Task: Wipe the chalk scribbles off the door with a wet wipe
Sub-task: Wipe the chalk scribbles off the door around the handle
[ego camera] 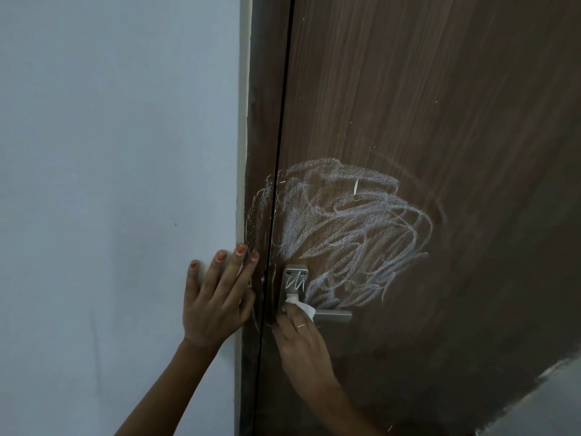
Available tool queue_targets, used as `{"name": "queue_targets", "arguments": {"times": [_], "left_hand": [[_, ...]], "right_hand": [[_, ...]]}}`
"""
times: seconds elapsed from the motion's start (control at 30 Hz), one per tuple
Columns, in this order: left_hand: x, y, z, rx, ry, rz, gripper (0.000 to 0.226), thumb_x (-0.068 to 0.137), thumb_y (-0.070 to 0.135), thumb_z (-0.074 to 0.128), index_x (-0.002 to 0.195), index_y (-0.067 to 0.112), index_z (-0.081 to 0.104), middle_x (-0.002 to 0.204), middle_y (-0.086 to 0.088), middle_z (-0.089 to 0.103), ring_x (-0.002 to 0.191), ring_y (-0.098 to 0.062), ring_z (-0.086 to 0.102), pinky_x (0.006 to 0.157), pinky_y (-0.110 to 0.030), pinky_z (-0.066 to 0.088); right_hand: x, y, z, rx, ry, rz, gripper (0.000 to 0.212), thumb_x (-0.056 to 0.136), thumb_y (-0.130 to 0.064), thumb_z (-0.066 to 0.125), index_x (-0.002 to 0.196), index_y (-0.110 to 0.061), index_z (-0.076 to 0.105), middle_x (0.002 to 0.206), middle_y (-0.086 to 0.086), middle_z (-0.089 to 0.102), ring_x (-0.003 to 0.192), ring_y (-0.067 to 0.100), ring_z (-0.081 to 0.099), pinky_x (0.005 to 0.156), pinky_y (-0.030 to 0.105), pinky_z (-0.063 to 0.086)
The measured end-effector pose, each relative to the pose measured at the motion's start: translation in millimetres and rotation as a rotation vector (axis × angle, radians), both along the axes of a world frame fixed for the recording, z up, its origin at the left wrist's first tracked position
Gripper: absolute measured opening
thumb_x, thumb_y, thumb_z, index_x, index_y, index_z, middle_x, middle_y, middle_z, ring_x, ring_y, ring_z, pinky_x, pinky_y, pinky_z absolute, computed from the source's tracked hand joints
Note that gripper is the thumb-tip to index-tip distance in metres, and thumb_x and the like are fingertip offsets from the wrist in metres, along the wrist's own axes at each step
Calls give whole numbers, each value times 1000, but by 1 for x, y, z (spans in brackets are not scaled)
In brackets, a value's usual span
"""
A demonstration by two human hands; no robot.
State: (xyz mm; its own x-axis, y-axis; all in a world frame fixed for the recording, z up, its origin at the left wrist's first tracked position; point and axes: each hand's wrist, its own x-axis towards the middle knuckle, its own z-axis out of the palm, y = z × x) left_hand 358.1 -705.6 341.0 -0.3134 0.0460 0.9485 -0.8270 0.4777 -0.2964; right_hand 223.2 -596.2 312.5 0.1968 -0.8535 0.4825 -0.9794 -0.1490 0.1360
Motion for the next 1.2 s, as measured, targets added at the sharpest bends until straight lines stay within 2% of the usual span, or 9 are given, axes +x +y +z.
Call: {"name": "queue_targets", "arguments": {"times": [0.3,0.4,0.47,0.57,0.77,0.9,0.97,1.07,1.2], "left_hand": [[1,0,0,0,0,0,56,94,24,37,147,13,25,156,-8,13,144,-24,9,116,-45,6],[1,-1,-1,2,4,-3,56,94,24,37,147,13,26,156,-8,14,144,-24,10,116,-45,6],[0,-1,-1,2,6,-4,55,95,24,37,147,14,26,156,-8,14,144,-24,10,116,-45,6],[0,-2,-1,4,7,-10,54,95,24,37,147,14,26,156,-7,15,144,-24,11,116,-46,6],[-1,-2,-3,8,8,-10,56,93,24,38,147,14,25,156,-7,15,144,-25,11,116,-46,7],[-1,-2,-3,5,8,-10,56,94,24,38,148,14,25,156,-8,14,144,-25,10,116,-47,7],[-1,-2,-2,4,11,-14,56,94,24,38,147,14,25,156,-8,14,144,-25,10,116,-47,7],[-1,-2,-2,5,8,-10,57,93,24,39,148,14,25,156,-7,14,144,-24,10,116,-46,6],[0,-1,-1,5,3,-10,57,94,24,38,148,14,25,156,-7,14,144,-24,9,116,-46,6]], "right_hand": [[4,-21,-3,-1,85,7,31,52,-28,83,81,-21,76,87,-4,73,96,12,66,95,27,47],[-6,-16,-8,-75,110,74,22,57,-21,80,79,-20,76,89,-3,73,98,12,65,97,28,45],[-15,-12,-8,-133,120,123,16,70,-14,65,81,-19,76,93,-2,73,102,13,64,99,30,43],[-24,-4,-11,-221,117,147,28,80,-9,48,85,-13,75,97,2,72,106,16,63,100,32,44],[-64,21,-13,-354,-197,40,23,76,-2,51,83,0,72,93,9,70,105,20,50,87,32,53],[-80,31,-19,-446,-371,-116,19,69,11,58,81,4,71,94,16,67,107,25,49,103,32,36],[-69,28,-22,-458,-390,-129,21,69,13,60,84,3,71,92,16,68,106,26,52,105,28,34],[-38,14,-18,-347,-335,-43,40,52,13,80,87,-3,73,94,12,71,96,27,66,91,32,48],[-9,-1,-7,-367,-301,29,25,63,-4,75,87,-7,74,92,7,72,97,22,65,89,35,49]]}}
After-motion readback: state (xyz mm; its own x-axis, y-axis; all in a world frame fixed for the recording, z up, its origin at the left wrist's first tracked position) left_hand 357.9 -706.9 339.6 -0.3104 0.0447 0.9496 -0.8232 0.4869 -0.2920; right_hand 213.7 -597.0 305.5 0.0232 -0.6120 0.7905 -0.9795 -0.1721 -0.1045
